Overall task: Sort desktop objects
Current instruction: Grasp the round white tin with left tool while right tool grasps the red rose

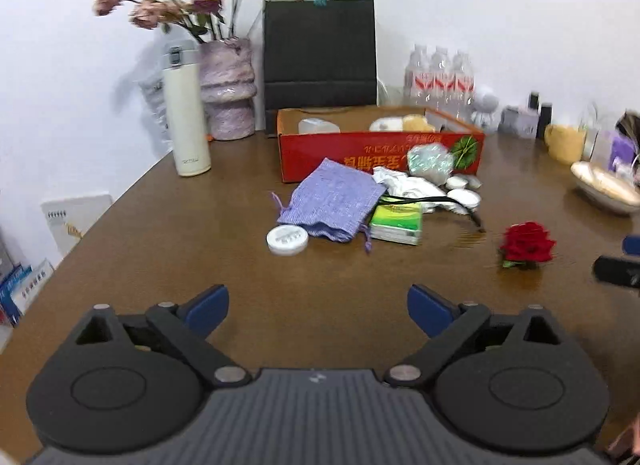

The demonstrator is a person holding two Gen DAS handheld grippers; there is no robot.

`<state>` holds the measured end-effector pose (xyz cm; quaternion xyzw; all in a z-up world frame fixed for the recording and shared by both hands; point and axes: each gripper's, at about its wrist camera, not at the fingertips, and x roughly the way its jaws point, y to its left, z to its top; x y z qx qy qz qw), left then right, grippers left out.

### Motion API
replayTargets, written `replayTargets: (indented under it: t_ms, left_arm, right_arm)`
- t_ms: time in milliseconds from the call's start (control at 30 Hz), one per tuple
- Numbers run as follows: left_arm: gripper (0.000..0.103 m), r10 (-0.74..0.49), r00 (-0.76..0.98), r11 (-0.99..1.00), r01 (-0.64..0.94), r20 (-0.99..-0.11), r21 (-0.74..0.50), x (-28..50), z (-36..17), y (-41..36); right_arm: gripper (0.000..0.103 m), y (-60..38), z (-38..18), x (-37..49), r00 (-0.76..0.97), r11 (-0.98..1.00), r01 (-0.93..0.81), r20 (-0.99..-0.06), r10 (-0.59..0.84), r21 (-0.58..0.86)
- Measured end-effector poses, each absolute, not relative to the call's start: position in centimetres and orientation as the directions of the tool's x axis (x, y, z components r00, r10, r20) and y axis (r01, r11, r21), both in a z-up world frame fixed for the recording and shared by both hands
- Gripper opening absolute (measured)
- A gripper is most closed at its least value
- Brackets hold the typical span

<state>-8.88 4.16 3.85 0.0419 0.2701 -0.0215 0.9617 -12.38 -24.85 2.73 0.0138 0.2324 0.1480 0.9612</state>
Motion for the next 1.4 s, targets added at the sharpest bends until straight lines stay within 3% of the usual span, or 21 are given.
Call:
replayTargets:
  t_ms: [33, 133, 267, 500, 633, 900, 1033, 1400]
  left_arm:
    - [0.084, 0.011, 0.854, 0.996, 0.037, -0.519, 0.083, -7.7, 4.0, 4.3]
    - [0.080, 0.011, 0.848, 0.998, 0.025, -0.530, 0.061, -3.6, 3.8, 5.2]
    - [0.064, -0.012, 0.808, 1.000, 0.024, -0.589, 0.012, 1.1, 2.3, 6.8]
    - [0.061, -0.071, 0.793, 0.997, 0.048, -0.605, -0.055, 3.8, 0.7, 8.2]
    - [0.041, -0.059, 0.796, 0.998, 0.047, -0.602, -0.036, 3.7, 0.4, 8.1]
    - [0.040, -0.074, 0.800, 0.997, 0.050, -0.596, -0.057, 0.6, 0.6, 7.6]
    - [0.040, -0.050, 0.829, 0.998, 0.020, -0.557, -0.060, -3.2, 1.2, 6.6]
    - [0.040, -0.148, 0.868, 0.988, 0.115, -0.473, -0.100, -9.6, 4.0, 2.9]
  right_arm:
    - [0.080, -24.6, 2.8, -11.7, 0.846, 0.954, -0.286, -0.442, 0.297, 0.094]
    - [0.072, -23.6, 2.9, -9.7, 0.841, 0.951, -0.301, -0.452, 0.298, 0.067]
    - [0.063, -22.7, 2.5, -7.5, 0.831, 0.949, -0.311, -0.471, 0.295, 0.045]
    - [0.057, -22.5, 1.1, -4.1, 0.799, 0.953, -0.302, -0.536, 0.273, 0.035]
    - [0.056, -21.6, 0.6, -3.0, 0.786, 0.949, -0.315, -0.555, 0.272, 0.018]
    - [0.038, -19.3, 0.4, -4.6, 0.772, 0.906, -0.421, -0.542, 0.332, -0.044]
    - [0.036, -19.4, 0.4, -6.8, 0.753, 0.878, -0.478, -0.529, 0.392, -0.029]
    - [0.036, -22.8, 2.9, -11.4, 0.804, 0.905, -0.424, -0.446, 0.394, 0.035]
